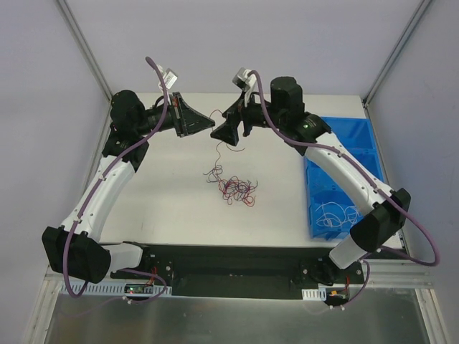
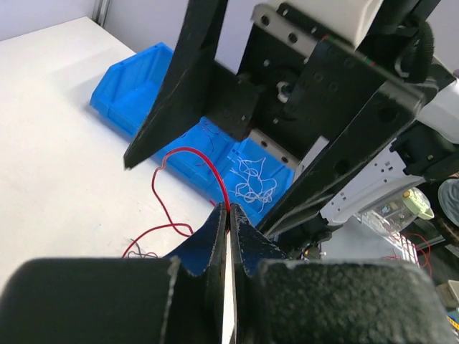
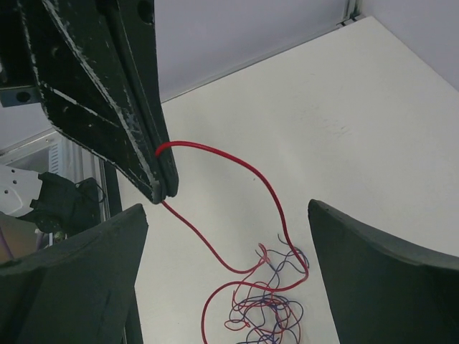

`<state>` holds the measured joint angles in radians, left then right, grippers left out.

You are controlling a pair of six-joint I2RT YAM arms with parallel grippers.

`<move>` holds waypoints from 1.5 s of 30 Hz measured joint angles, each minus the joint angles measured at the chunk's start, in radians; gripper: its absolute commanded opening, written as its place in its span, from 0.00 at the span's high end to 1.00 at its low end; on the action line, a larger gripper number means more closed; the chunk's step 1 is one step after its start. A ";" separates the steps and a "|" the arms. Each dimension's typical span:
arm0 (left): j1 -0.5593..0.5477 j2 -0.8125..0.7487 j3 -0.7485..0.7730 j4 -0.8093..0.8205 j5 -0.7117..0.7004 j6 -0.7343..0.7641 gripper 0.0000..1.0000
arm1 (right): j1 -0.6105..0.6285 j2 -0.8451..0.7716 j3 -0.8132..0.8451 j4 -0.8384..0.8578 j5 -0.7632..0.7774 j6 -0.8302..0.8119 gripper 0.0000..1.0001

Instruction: Untangle the cables

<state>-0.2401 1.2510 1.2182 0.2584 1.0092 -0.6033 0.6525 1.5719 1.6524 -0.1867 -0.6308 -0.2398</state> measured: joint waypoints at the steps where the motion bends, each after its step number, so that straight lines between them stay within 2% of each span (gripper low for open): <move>1: 0.000 0.000 0.000 0.001 0.004 -0.003 1.00 | 0.006 0.013 0.002 0.000 -0.002 0.000 0.03; 3: 0.000 0.000 0.000 0.004 0.005 -0.008 1.00 | 0.025 0.027 0.002 -0.004 0.003 -0.002 0.01; 4: 0.000 0.001 0.000 0.007 0.005 -0.011 1.00 | 0.037 0.029 0.002 -0.008 0.013 -0.005 0.05; 6: 0.000 0.002 0.000 0.009 0.005 -0.016 1.00 | 0.081 0.027 0.002 -0.010 0.072 -0.020 0.16; 9: 0.000 0.002 0.000 0.011 0.005 -0.019 1.00 | 0.159 0.014 -0.019 0.001 0.189 -0.046 0.38; 13: 0.000 0.002 -0.003 0.014 0.007 -0.021 1.00 | 0.229 -0.011 -0.085 0.032 0.325 -0.058 0.55; 17: 0.006 0.002 -0.005 0.015 0.007 -0.025 1.00 | 0.241 -0.045 -0.168 0.092 0.429 -0.041 0.95; 18: 0.006 0.002 -0.005 0.015 0.006 -0.026 1.00 | 0.242 -0.054 -0.186 0.107 0.443 -0.038 0.99; 21: 0.006 0.002 -0.005 0.015 0.007 -0.027 0.99 | 0.245 -0.082 -0.244 0.169 0.473 -0.002 1.00; 25: 0.010 0.001 -0.005 0.029 0.007 -0.020 0.57 | 0.247 -0.099 -0.262 0.201 0.505 0.034 1.00; 28: 0.019 -0.002 -0.011 0.033 0.003 -0.012 0.36 | 0.248 -0.122 -0.269 0.222 0.536 0.056 1.00; 30: 0.027 -0.011 -0.018 0.031 -0.008 0.004 0.27 | 0.248 -0.146 -0.276 0.228 0.554 0.067 1.00; 31: 0.032 -0.019 -0.023 0.024 -0.023 0.019 0.17 | 0.246 -0.161 -0.278 0.229 0.566 0.074 1.00; 35: 0.042 -0.068 -0.026 -0.048 -0.126 0.097 0.07 | 0.215 -0.230 -0.288 0.238 0.605 0.118 0.99; 38: 0.061 -0.133 -0.051 -0.089 -0.245 0.143 0.04 | 0.148 -0.282 -0.291 0.243 0.618 0.173 1.00; 42: 0.102 -0.209 -0.088 -0.142 -0.423 0.170 0.04 | 0.039 -0.346 -0.301 0.243 0.635 0.245 1.00; 45: 0.126 -0.207 -0.088 -0.169 -0.507 0.182 0.05 | -0.027 -0.397 -0.308 0.227 0.655 0.272 1.00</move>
<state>-0.1146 1.0439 1.1301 0.0895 0.5026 -0.4217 0.6250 1.1751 1.3441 0.0399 0.0246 0.0326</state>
